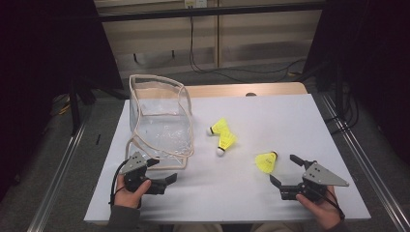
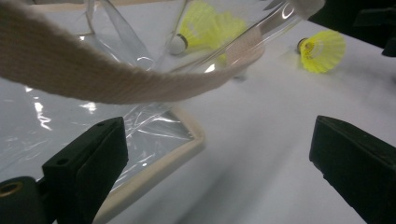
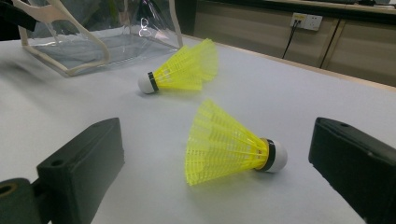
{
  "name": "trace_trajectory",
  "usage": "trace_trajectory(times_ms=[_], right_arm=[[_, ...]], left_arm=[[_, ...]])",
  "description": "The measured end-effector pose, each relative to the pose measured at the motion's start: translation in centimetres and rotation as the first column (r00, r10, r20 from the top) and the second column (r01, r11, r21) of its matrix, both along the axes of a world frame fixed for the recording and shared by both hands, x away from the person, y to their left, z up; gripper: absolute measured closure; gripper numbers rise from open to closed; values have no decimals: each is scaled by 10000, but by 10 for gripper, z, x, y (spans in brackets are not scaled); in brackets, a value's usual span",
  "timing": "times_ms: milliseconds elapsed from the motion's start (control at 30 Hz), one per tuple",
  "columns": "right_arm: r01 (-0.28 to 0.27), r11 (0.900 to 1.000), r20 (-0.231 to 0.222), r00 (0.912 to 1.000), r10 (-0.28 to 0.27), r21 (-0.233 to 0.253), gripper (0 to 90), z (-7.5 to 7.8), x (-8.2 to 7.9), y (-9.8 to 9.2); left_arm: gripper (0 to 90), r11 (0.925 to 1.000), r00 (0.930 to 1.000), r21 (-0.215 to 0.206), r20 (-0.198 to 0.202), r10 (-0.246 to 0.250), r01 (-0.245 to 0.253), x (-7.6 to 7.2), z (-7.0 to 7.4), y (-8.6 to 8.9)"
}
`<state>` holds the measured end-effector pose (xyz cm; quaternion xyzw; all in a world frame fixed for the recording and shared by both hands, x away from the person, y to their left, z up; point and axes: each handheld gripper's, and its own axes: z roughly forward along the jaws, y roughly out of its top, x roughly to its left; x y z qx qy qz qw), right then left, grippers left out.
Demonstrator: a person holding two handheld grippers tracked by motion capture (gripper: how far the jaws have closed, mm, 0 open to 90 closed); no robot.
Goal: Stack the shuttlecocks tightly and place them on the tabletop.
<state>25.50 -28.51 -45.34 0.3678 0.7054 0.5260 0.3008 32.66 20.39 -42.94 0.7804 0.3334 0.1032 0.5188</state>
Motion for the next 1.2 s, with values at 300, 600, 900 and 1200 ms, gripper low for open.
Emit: trace_trajectory(times_ms=[300,600,900,1200], right_arm=[[43,10000,-44,10000,-43,-82,25,0,1,0],[21,9998,-63,10000,-22,-214,23,1,2,-1],[83,9992,-247,9997,-93,-392,24,1,7,2],[356,9959,-426,9983,-392,-835,26,4,15,6]], left_arm=[[44,9997,9998,-172,-45,188,-188,1,0,3],[45,9997,9998,-118,43,208,-207,1,1,5],[44,9999,9999,-90,36,133,-133,2,1,4],[45,9999,9997,-16,194,130,-129,2,1,4]])
